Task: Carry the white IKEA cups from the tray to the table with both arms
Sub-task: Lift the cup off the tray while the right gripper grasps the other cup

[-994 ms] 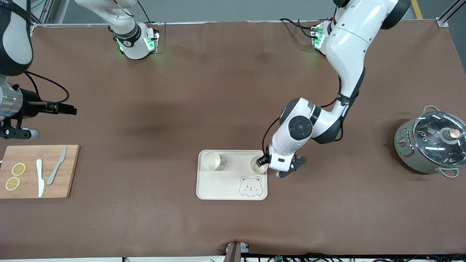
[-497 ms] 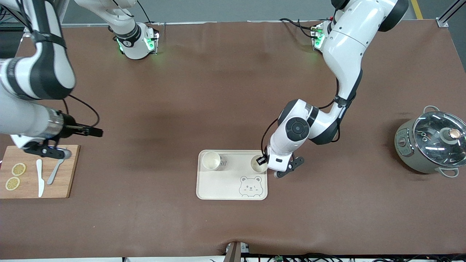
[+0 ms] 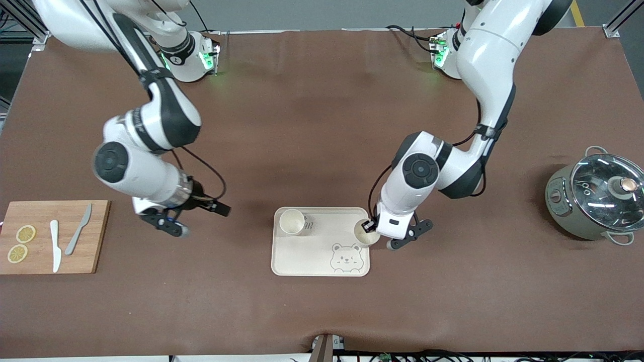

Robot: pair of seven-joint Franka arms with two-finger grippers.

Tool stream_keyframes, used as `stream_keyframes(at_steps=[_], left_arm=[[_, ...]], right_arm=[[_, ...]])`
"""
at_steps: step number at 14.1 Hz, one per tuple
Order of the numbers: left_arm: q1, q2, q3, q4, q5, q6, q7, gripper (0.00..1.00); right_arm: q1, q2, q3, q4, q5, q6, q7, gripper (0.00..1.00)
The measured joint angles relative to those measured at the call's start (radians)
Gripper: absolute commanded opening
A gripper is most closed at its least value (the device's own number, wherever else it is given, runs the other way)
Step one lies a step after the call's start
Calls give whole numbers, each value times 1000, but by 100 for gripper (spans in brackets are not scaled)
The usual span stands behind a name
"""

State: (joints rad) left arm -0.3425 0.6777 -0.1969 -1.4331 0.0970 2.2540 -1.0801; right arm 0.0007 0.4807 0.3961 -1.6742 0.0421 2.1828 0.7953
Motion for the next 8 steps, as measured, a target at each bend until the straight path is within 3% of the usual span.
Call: stream_keyframes(at_steps=[4, 8], left_arm=[[69, -105, 4, -11, 0, -115, 6, 0], [181, -194, 6, -140, 3, -155, 34, 0]], right_arm=[[15, 94, 53, 1, 0, 182, 107, 100], [48, 144, 57, 14, 0, 222, 155, 96]])
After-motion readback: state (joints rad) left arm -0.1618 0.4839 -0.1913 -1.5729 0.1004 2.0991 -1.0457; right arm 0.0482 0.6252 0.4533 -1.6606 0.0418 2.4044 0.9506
